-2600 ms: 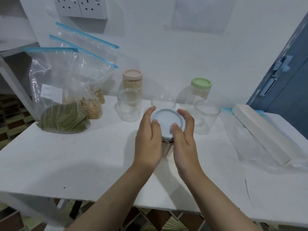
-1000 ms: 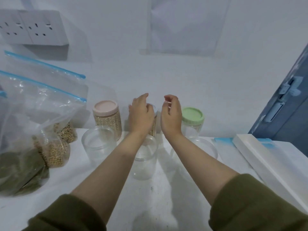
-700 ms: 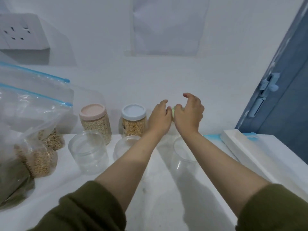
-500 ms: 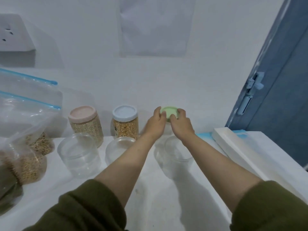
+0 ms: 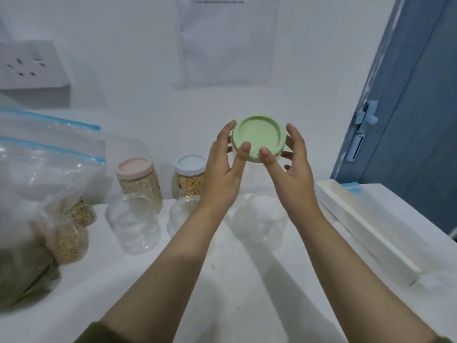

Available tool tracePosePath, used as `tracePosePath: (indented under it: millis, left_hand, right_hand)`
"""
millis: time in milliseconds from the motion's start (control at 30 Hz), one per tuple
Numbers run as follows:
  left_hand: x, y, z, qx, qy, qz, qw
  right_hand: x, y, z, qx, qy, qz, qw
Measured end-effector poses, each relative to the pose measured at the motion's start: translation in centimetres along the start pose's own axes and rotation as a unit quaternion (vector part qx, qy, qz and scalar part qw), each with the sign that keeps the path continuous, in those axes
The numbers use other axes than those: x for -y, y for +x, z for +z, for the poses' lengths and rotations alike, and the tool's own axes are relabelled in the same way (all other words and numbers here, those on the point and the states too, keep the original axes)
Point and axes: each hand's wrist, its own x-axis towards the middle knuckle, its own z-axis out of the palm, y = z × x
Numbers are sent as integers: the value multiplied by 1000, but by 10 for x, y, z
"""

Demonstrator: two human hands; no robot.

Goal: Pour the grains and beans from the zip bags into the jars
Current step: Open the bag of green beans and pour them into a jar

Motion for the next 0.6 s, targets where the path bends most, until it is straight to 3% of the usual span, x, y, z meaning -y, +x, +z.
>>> tracePosePath:
  millis: [200, 333, 600]
  left_hand:
    - [-33, -78, -33, -30, -56, -13, 998]
    - [-49, -142, -60, -38, -88, -13, 995]
    - [-29, -221, -97, -20, -99, -141, 985]
  right_hand:
    - [34, -81, 7, -12, 25, -6, 1000]
    - [46, -141, 14, 24, 70, 19, 997]
    - [32, -226, 39, 88, 77, 114, 987]
